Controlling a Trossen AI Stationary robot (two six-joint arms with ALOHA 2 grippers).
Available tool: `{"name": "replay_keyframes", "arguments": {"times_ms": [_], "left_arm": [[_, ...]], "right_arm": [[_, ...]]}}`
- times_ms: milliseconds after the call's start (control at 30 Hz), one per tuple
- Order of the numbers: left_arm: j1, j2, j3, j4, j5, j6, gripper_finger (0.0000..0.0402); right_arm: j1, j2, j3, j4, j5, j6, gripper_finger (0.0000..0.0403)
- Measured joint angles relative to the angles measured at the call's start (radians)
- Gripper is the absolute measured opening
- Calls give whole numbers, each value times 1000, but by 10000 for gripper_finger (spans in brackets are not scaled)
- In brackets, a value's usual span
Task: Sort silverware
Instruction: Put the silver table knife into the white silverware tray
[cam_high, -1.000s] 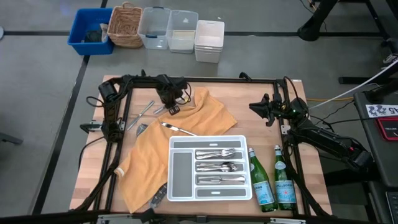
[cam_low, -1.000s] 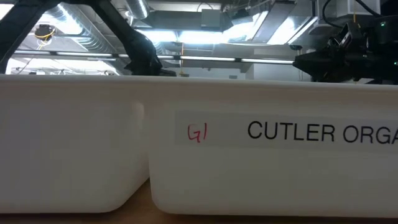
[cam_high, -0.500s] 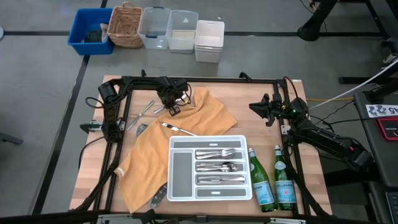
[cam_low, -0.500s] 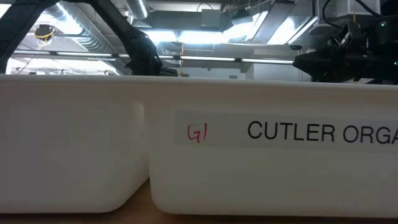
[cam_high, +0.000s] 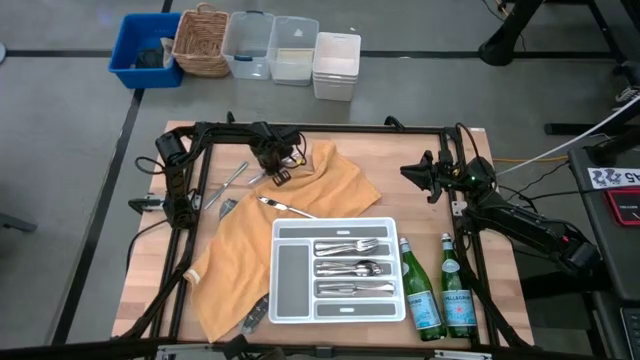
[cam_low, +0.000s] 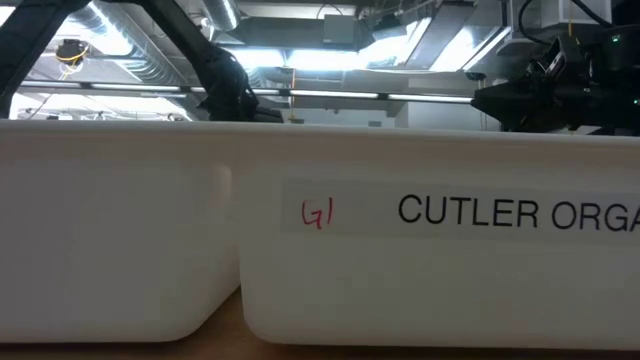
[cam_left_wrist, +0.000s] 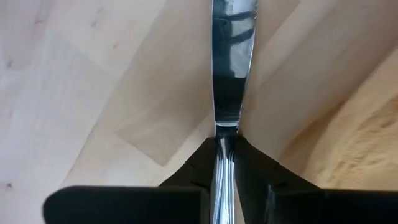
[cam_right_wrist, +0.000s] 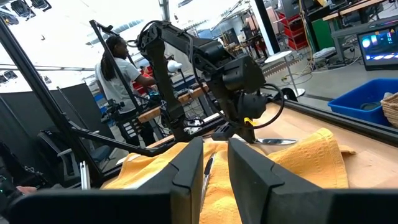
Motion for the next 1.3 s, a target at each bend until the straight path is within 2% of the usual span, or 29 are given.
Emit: {"name": "replay_keyframes", "arguments": {"times_ms": [200, 800, 933, 1167, 1300], "left_arm": [[-1, -3, 4, 3, 32, 0, 27], [0, -7, 8, -2, 25, 30, 10], [0, -7, 8, 6, 25, 27, 29], [0, -6, 8, 5, 25, 34, 99], [0, -6, 8, 9, 25, 34, 124]], "right_arm": [[0, 0, 0, 0, 0, 0, 78], [0, 0, 0, 0, 0, 0, 78], [0, 0, 0, 0, 0, 0, 78], [0, 0, 0, 0, 0, 1, 78], [0, 0, 0, 0, 0, 1, 78]]}}
